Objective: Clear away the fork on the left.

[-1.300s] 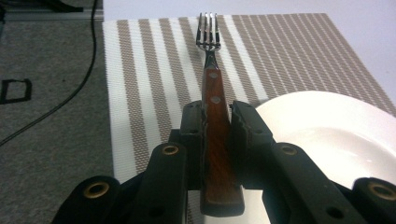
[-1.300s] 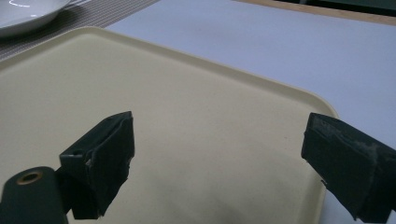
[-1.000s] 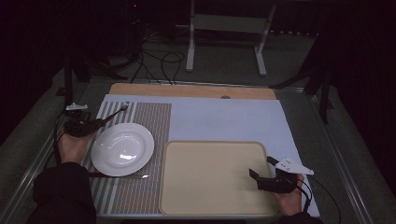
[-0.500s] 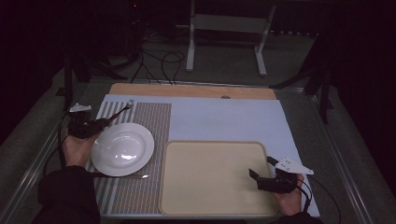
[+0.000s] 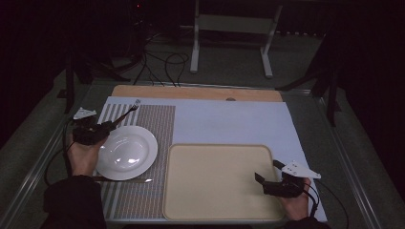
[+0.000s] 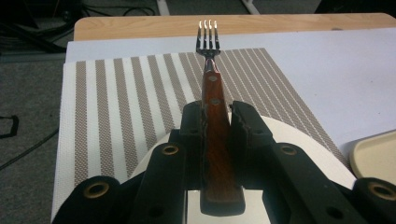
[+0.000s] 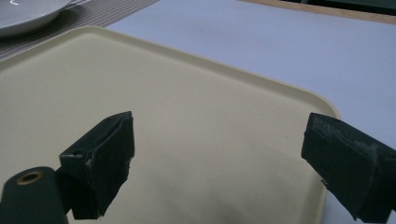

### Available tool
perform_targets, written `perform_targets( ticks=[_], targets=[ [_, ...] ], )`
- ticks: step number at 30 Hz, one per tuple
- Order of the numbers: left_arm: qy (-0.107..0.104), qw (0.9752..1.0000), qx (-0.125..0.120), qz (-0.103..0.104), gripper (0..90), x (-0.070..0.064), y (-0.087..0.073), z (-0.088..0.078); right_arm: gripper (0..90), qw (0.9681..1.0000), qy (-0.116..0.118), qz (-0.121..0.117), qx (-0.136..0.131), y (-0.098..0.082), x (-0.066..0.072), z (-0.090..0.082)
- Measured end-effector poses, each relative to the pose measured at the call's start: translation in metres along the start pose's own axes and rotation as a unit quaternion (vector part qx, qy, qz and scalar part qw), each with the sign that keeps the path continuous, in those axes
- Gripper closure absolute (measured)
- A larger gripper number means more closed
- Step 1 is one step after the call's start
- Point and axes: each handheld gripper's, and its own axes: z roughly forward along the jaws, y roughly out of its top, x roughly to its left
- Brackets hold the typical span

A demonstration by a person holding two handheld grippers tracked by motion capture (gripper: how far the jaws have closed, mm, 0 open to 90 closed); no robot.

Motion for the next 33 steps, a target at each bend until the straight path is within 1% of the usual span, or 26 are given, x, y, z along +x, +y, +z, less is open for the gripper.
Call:
perform_targets(
  ticks=[1,2,3,5,9,11,12,16,21,22,26,28,33],
  targets=[
    [0.000,1.0000,-0.005,0.001,75.8,-0.004,-0.001,-0.001,9.5,1.0000,0.000,0.000,0.000,0.000,0.000,0.000],
    [0.000,1.0000,-0.005,0.001,75.8,-0.004,-0.001,-0.001,9.5,1.0000,0.000,0.000,0.000,0.000,0.000,0.000],
    [0.003,1.0000,-0.008,0.004,75.8,-0.008,-0.003,-0.003,9.5,1.0000,0.000,0.000,0.000,0.000,0.000,0.000],
    [0.005,0.9999,-0.010,0.005,75.8,-0.010,-0.004,-0.003,9.5,1.0000,0.000,0.000,0.000,0.000,0.000,0.000],
    [0.003,0.9999,-0.016,0.006,75.8,-0.018,-0.009,-0.005,9.5,1.0000,0.001,0.000,0.001,0.000,0.000,0.000],
    [0.001,0.9998,-0.016,0.006,75.8,-0.019,-0.010,-0.005,9.5,1.0000,0.001,0.000,0.002,0.000,0.001,0.000],
    [-0.006,0.9998,-0.020,0.002,75.8,-0.021,-0.011,-0.007,9.5,1.0000,0.001,-0.001,0.002,0.000,0.001,0.001],
    [-0.009,0.9996,-0.028,-0.001,75.8,-0.026,-0.013,-0.011,9.5,1.0000,0.000,0.000,0.002,0.000,0.001,0.000],
    [-0.009,0.9995,-0.031,0.004,75.8,-0.029,-0.015,-0.016,9.5,1.0000,0.002,0.000,0.001,0.000,0.001,0.000],
    [-0.004,0.9994,-0.033,0.006,75.8,-0.030,-0.016,-0.019,9.5,1.0000,0.001,0.000,0.001,0.000,0.001,0.000],
    [-0.002,0.9993,-0.036,0.006,75.8,-0.031,-0.017,-0.023,9.5,1.0000,0.002,-0.001,0.002,0.000,0.001,0.001],
    [0.001,0.9992,-0.038,0.009,75.8,-0.034,-0.019,-0.027,9.5,1.0000,0.002,-0.002,0.003,0.000,0.001,0.001],
    [-0.001,0.9992,-0.038,0.014,75.8,-0.041,-0.022,-0.032,9.5,1.0000,0.001,-0.002,0.004,0.000,0.001,0.001]
  ],
)
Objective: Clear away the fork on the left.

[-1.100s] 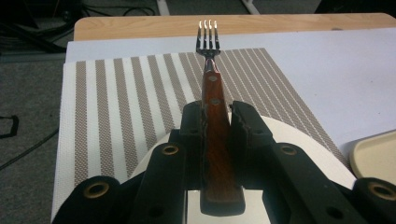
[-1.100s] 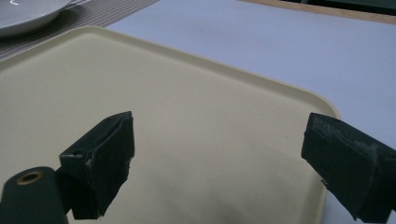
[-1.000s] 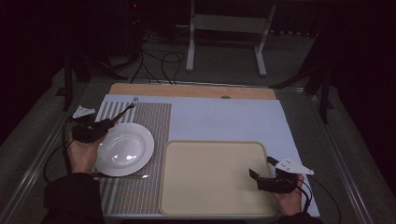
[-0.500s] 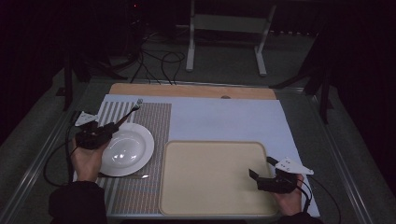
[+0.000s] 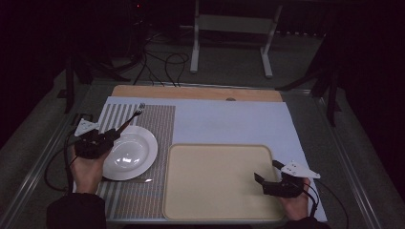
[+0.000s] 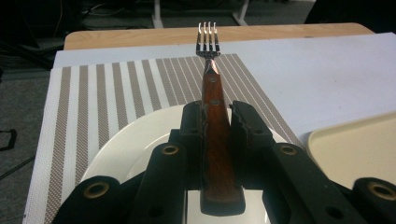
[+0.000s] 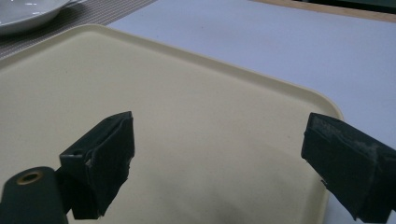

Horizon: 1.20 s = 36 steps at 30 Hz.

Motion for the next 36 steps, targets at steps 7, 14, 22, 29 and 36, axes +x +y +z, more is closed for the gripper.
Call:
perform_targets(
  ticks=[7,14,22,29,36],
  targets=[
    [0.005,0.9999,-0.009,0.001,75.8,-0.010,-0.003,-0.008,9.5,1.0000,0.000,0.000,0.001,0.000,0.000,0.000],
    [0.017,0.9997,-0.018,0.008,75.8,-0.021,-0.004,-0.013,9.5,1.0000,0.000,0.000,0.001,0.000,0.000,0.000],
    [0.029,0.9992,-0.026,0.014,75.7,-0.031,-0.007,-0.020,9.5,1.0000,0.000,0.000,0.001,0.000,0.000,0.000],
    [0.033,0.9987,-0.033,0.019,75.7,-0.046,-0.012,-0.022,9.5,1.0000,-0.001,-0.001,0.001,0.000,0.000,0.000],
    [0.036,0.9983,-0.043,0.016,75.7,-0.065,-0.017,-0.019,9.5,1.0000,-0.001,-0.001,0.001,0.000,0.000,0.000]
  ],
)
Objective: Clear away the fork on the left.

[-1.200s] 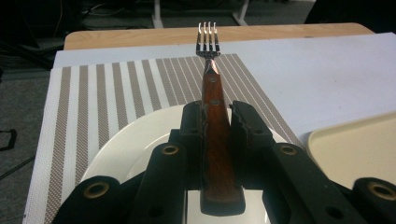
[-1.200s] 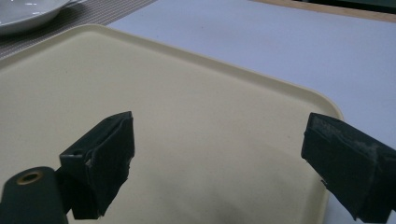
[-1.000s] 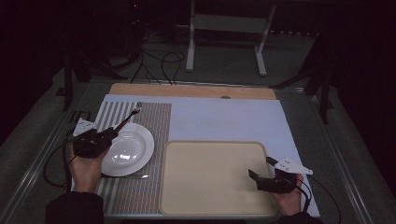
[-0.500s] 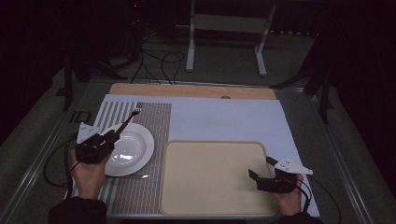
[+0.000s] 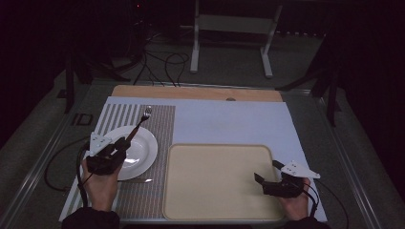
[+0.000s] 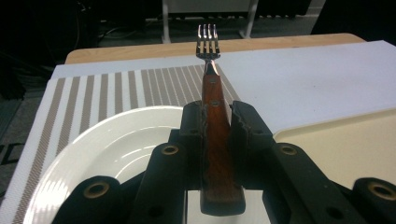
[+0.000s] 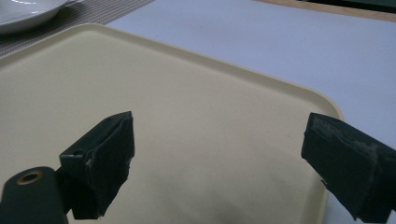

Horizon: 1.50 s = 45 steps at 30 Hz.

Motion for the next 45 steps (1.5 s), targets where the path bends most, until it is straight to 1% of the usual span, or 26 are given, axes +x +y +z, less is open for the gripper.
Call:
perform_targets(
  ticks=[1,3,8,9,12,16,23,28,35,45],
  targets=[
    [0.000,1.0000,0.000,0.000,75.8,0.000,0.000,0.000,9.5,1.0000,0.000,0.000,0.000,0.000,0.000,0.000],
    [0.002,1.0000,-0.001,0.002,75.8,-0.006,-0.001,0.001,9.5,1.0000,0.000,0.000,0.000,0.000,0.000,0.000],
    [-0.004,1.0000,-0.006,-0.001,75.8,-0.020,-0.002,0.005,9.5,1.0000,0.000,0.001,0.000,0.000,0.000,0.000],
    [-0.004,1.0000,-0.006,-0.001,75.8,-0.020,-0.002,0.005,9.5,1.0000,0.000,0.000,0.000,0.000,0.000,0.000],
    [0.003,0.9999,-0.010,0.007,75.7,-0.029,-0.004,0.005,9.5,1.0000,0.001,0.001,-0.002,0.000,0.000,0.000],
    [0.006,0.9999,-0.010,0.010,75.7,-0.034,-0.006,0.004,9.5,1.0000,0.001,0.001,-0.002,0.000,0.000,0.000],
    [0.005,0.9999,-0.009,0.011,75.7,-0.040,-0.012,0.004,9.5,1.0000,0.001,0.001,0.000,0.000,0.000,0.000],
    [0.002,0.9999,-0.003,0.012,75.7,-0.046,-0.018,0.005,9.5,1.0000,0.001,0.000,0.001,0.000,0.000,0.000],
    [-0.004,1.0000,0.000,0.007,75.7,-0.057,-0.028,0.005,9.5,1.0000,0.001,0.000,0.000,0.000,0.000,0.000],
    [-0.008,1.0000,0.000,0.004,75.7,-0.068,-0.035,0.004,9.5,1.0000,0.002,0.000,0.002,0.000,0.000,0.000]
  ],
)
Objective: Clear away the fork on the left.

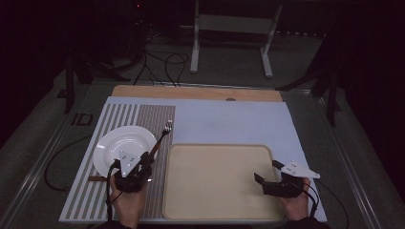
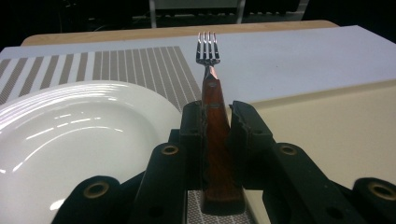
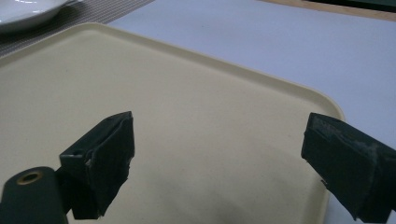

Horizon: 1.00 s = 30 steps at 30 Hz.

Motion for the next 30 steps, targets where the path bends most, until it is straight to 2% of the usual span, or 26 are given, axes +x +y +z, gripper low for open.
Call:
perform_targets(
  ticks=[30],
  targets=[
    [-0.009,0.9999,0.010,-0.002,75.7,-0.022,-0.021,0.000,9.5,1.0000,0.001,0.000,0.001,0.000,0.000,0.001]
  ],
)
